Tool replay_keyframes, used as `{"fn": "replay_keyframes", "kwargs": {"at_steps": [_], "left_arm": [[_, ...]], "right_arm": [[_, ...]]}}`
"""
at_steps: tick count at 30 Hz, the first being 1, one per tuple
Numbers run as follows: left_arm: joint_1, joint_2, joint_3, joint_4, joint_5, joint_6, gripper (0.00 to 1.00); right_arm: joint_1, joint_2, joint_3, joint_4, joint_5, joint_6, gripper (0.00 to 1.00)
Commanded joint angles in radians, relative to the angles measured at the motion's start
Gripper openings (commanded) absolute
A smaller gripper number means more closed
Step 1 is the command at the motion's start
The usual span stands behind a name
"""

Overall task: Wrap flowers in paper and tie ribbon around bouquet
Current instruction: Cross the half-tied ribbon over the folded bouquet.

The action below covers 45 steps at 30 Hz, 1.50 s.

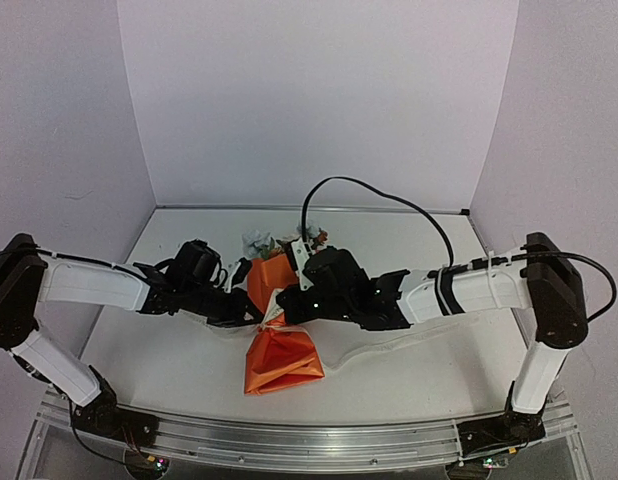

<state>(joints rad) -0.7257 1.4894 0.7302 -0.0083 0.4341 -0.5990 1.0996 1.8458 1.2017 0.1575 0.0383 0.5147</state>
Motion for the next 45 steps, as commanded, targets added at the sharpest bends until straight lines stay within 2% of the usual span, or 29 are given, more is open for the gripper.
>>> {"fn": "replay_keyframes", "kwargs": {"at_steps": [1,11,17,23,34,40,45], "left_arm": [[-0.006,-0.076,-0.019,0.065,-0.087,0.014,0.11],[-0.006,-0.212,-0.075,0.085,-0.198,0.136,0.25],[-0.011,-0.194,-0.066,0.131,-0.161,0.212,0.46],[-0.040,-0.132,-0.014,0.124,-0.101,0.272,0.58],[-0.078,-0.037,0.046,0.107,-0.079,0.313,0.59],[-0.092,-0.009,0.061,0.113,-0.100,0.315,0.54],[-0.102,-0.002,0.063,0.113,-0.132,0.312,0.45]], "right_arm": [[0.005,-0.047,0.003,0.001,0.029,-0.019,0.00],[0.005,-0.036,0.023,-0.016,0.061,-0.017,0.00],[0.004,-0.028,0.034,-0.020,0.055,-0.014,0.00],[0.001,-0.022,0.041,-0.024,0.054,-0.012,0.00],[-0.015,-0.001,0.066,-0.026,0.032,-0.002,0.00],[-0.020,0.002,0.076,-0.031,0.029,0.000,0.00],[-0.021,0.010,0.084,-0.037,0.028,0.003,0.00]]}}
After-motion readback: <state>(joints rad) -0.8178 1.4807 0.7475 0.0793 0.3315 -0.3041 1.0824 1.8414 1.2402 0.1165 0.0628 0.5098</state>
